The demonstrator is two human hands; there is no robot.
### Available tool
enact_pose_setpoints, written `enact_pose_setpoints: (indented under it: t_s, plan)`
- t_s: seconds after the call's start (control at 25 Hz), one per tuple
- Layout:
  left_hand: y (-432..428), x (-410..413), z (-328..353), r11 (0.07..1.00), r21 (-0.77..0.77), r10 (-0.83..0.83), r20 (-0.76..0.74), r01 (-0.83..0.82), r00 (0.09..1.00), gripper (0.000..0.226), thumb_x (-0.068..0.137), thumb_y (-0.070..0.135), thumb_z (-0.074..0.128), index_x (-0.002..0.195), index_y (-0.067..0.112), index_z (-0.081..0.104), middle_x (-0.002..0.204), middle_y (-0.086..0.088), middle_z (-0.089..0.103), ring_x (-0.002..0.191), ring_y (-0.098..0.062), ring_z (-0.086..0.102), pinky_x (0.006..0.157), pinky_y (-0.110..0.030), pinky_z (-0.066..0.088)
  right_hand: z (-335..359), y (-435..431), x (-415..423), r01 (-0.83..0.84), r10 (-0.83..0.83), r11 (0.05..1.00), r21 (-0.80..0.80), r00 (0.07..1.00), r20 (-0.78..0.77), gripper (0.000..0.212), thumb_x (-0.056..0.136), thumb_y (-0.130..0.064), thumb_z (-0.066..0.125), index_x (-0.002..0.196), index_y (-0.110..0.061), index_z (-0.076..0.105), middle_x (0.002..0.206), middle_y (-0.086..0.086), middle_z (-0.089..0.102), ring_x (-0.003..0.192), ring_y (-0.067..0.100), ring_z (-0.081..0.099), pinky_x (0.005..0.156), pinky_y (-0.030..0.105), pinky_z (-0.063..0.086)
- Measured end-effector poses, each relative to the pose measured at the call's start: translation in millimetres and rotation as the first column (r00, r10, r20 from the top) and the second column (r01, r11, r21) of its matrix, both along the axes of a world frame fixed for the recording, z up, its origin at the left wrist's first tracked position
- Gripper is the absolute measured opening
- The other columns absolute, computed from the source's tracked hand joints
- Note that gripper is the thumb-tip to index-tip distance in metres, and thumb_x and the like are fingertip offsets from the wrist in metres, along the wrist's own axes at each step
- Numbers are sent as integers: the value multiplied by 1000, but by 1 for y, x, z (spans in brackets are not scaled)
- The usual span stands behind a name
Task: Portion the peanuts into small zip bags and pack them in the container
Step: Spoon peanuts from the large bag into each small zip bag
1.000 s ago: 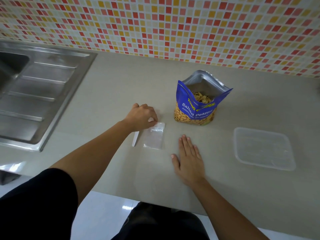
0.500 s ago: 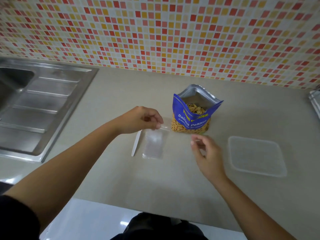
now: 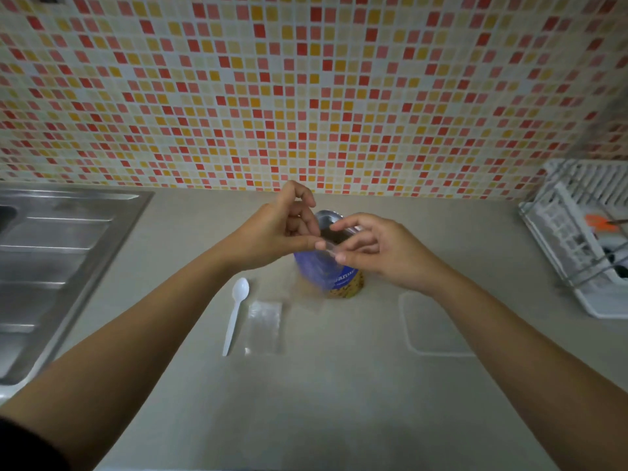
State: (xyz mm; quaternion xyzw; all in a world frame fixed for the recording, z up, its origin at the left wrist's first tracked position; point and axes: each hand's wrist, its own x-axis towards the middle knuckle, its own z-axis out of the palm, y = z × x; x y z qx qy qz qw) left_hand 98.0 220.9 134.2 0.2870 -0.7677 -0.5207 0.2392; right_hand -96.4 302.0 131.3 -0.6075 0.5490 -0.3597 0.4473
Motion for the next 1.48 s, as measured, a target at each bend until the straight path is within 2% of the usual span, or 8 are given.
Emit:
enact_pose_setpoints:
  t_s: [0.24,0.44,0.6,0.72,0.84,1.12,1.32,1.48]
  plan:
    - [-1,-12,-12,989,139,53,-59,-45,997,33,81,1,66,102,20,50,74,1,71,75,-11,68,71,-18,52,6,-1,-21,162,-168,984,74,983,77,27,78,-4,70,91,-28,67,70,-7,68,71,13,65,77,34,55]
    - [-4,-27,-1,996,84,4,-27,-1,1000,35,79,-1,68,95,18,44,75,-4,74,73,-15,69,67,-17,51,11,-1,-24,176,-199,971,163,970,142,8,84,-16,66,86,-22,69,75,2,69,69,10,67,73,27,56]
    - [-9,-31,6,1000,31,2,4,-2,1000,36,81,2,68,98,21,43,79,-5,74,73,-15,68,68,-18,51,15,-4,-31,196,-212,961,193,975,64,4,82,-14,68,85,-16,70,78,2,70,72,8,64,73,24,54]
    - [-10,-35,1,972,-225,95,98,-71,991,29,82,15,69,98,27,49,93,8,69,83,-1,62,71,-12,45,17,-4,-29,207,-255,946,249,950,178,6,83,-7,66,82,-13,68,76,4,68,69,8,64,70,19,55]
    - [-2,-37,-10,815,-531,285,16,-234,958,14,81,23,69,91,24,60,91,8,60,82,1,54,67,-7,39,15,-4,-27,296,-366,919,259,886,286,11,82,1,64,87,-9,62,78,6,67,66,6,67,65,16,55]
    - [19,-44,-14,965,-154,198,-94,-211,976,21,76,21,72,93,8,71,86,1,73,79,-6,69,74,-16,52,16,-10,-21,377,-455,888,263,805,382,15,80,0,67,87,-10,60,79,7,66,62,4,67,57,13,51]
    - [20,-45,-8,971,-109,203,-79,-211,976,34,68,33,73,91,9,72,84,-3,74,79,-10,70,72,-17,54,20,-13,-18,346,-449,889,299,781,433,14,80,0,67,85,-10,59,73,4,68,63,5,68,58,13,52]
    - [17,-45,-6,973,-108,202,-28,-204,979,22,76,26,73,90,9,74,82,-4,75,79,-13,71,72,-19,56,22,-14,-16,293,-425,899,327,768,479,14,79,2,65,84,-9,59,61,-2,70,61,7,68,57,12,52]
